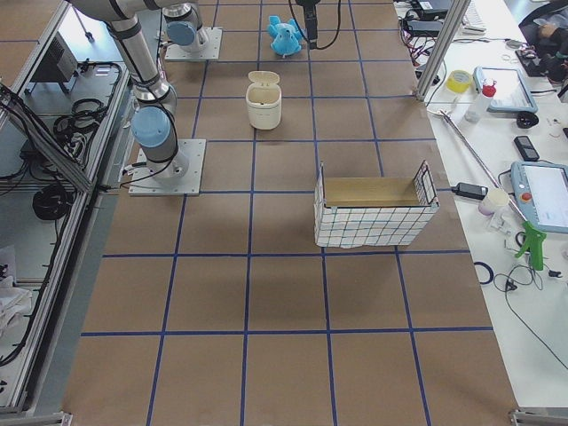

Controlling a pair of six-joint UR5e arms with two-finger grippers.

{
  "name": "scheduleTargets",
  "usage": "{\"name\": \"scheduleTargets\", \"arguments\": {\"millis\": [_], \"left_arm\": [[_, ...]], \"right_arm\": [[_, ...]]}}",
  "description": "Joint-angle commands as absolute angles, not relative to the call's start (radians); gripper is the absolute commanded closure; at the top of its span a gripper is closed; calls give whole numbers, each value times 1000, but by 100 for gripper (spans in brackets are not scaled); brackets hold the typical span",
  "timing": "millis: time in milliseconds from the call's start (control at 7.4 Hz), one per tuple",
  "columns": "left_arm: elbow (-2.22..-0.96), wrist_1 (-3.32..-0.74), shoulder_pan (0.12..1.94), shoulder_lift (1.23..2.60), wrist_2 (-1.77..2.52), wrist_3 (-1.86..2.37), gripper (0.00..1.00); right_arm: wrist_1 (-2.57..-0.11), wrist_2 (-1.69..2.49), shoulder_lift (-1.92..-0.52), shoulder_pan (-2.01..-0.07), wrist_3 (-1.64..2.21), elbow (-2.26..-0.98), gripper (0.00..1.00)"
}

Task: Open trash can with right arm
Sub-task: 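Lift the right gripper up and away from the opened trash can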

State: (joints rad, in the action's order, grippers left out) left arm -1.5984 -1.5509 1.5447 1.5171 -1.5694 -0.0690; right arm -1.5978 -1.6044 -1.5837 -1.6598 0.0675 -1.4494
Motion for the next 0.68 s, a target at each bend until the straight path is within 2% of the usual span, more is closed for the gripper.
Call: {"name": "scheduleTargets", "arguments": {"millis": [0,541], "left_arm": [[-1598,-1551,1545,1517,-1569,-69,0],[-1598,-1551,1545,1517,-1569,-69,0]], "right_arm": [[-1595,-1606,-1585,-1660,67,-1448,0],[-1594,-1611,-1586,-1661,66,-1454,0]]}}
